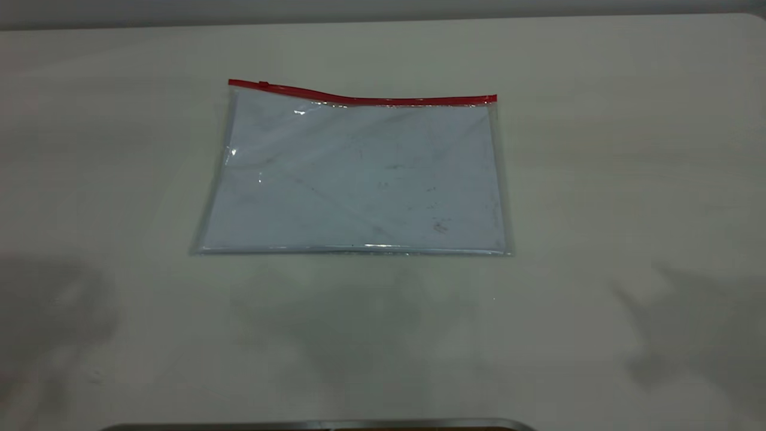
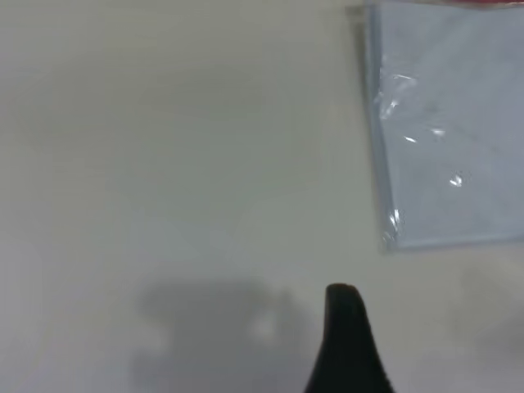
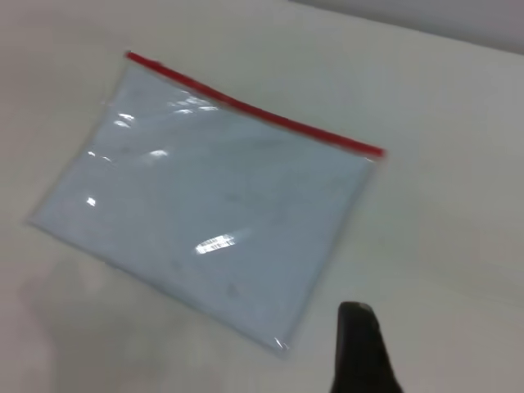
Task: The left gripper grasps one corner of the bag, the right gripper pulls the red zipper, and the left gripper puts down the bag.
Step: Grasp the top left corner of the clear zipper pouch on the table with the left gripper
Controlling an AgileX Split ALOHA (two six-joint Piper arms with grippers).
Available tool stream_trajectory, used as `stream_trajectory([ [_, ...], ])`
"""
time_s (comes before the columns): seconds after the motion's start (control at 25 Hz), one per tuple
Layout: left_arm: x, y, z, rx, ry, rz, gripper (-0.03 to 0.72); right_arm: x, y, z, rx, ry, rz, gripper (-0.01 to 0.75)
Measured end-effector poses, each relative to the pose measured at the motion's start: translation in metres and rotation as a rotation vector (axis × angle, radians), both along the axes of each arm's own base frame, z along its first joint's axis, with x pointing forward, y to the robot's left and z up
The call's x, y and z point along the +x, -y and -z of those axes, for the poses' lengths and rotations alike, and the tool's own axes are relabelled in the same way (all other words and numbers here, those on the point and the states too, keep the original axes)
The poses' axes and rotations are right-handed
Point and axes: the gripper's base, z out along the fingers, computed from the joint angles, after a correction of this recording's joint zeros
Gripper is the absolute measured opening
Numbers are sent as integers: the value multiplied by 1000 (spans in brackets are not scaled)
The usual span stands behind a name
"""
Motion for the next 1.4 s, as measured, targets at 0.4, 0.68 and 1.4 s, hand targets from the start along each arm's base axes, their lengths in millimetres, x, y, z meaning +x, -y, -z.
stream_trajectory([
  [0.4,145,7,82,55,-248,92,602,101,-65,56,47,-125,-182,521],
  [0.68,209,14,145,25,-367,159,598,139,-83,89,91,-207,-216,521],
  [1.4,270,43,232,-276,-274,375,590,154,-90,108,130,-254,-225,520],
])
